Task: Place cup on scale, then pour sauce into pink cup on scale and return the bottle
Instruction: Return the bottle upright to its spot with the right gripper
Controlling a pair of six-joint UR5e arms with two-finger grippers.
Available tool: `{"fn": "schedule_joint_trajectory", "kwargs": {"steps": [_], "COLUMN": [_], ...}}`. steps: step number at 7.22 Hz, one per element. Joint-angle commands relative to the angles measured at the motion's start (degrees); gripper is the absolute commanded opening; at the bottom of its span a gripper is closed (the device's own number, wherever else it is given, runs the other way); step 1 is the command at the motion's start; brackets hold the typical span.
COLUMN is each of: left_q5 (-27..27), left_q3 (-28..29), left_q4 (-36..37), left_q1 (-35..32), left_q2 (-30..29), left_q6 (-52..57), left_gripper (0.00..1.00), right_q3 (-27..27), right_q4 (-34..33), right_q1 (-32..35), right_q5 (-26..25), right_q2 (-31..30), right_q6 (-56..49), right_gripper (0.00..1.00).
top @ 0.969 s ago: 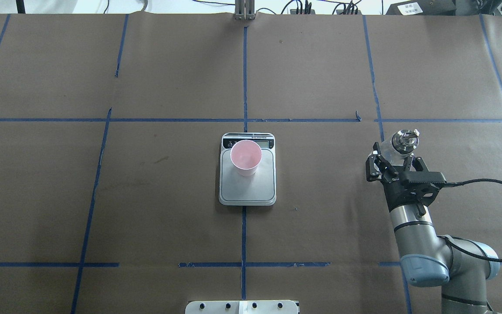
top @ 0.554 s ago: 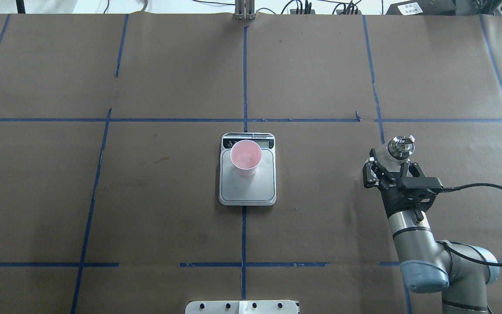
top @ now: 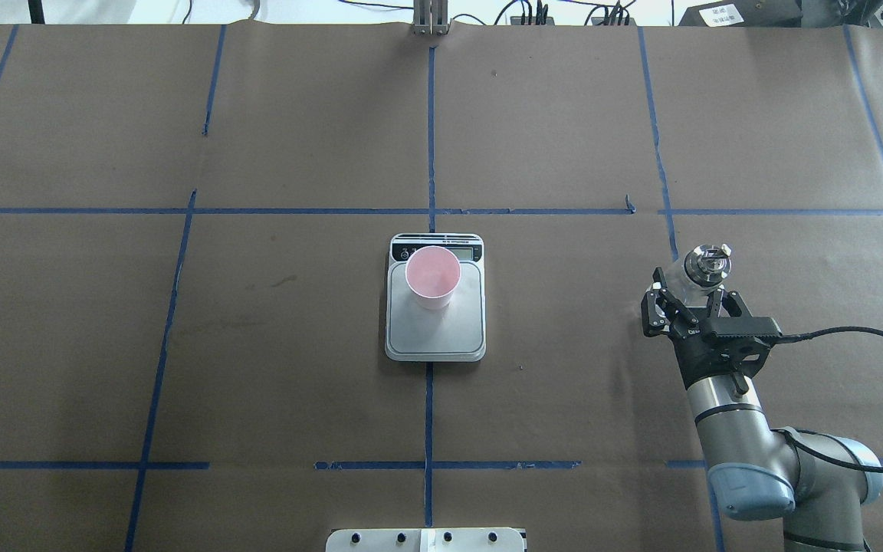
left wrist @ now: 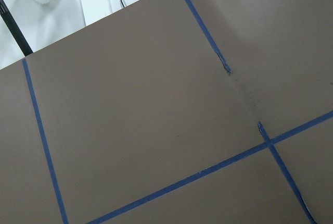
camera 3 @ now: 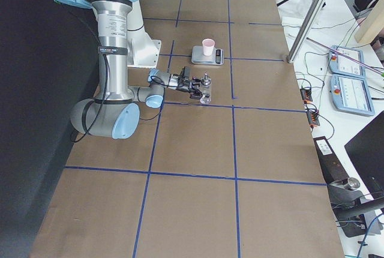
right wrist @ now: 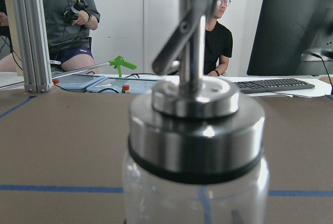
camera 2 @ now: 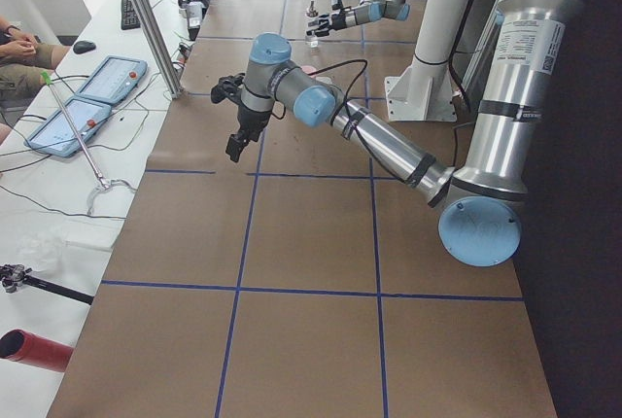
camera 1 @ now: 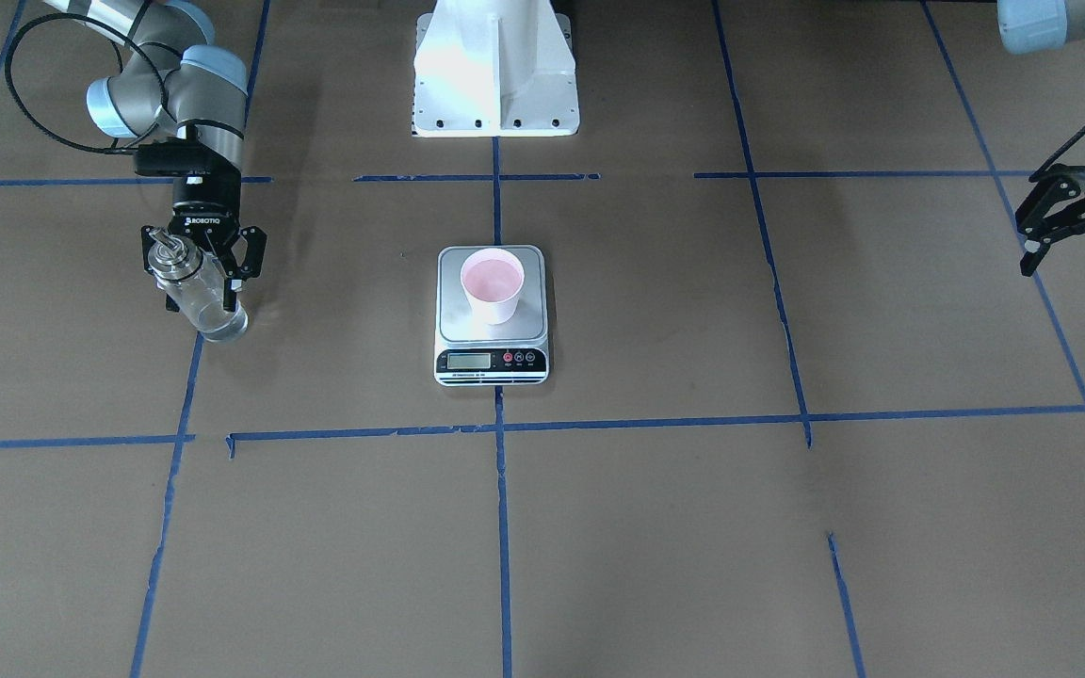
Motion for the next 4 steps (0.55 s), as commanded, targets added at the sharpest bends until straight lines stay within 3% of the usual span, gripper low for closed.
{"fn": "schedule_joint_trajectory", "kwargs": {"steps": [1,2,4], "left_q5": [0.0,0.0,0.0], "left_q3": [-0.04,0.05,0.05], "left_q4": [0.0,0.0,0.0], "left_q1": [0.0,0.0,0.0], "left_q2": [-0.02,-0.02,-0.1], "left_q6": [0.0,0.0,0.0], "left_gripper": [0.99,0.99,0.99], "right_q3": [0.0,0.09,0.09], "right_q4": [0.0,0.0,0.09], "right_q1": [-0.31,-0.4,-0.84], "right_q5": [0.0,-0.09,-0.17], "right_q2": [-0.05,-0.14,-0.23], "right_q6": [0.0,0.0,0.0], "right_gripper": [0.0,0.99,1.0]}}
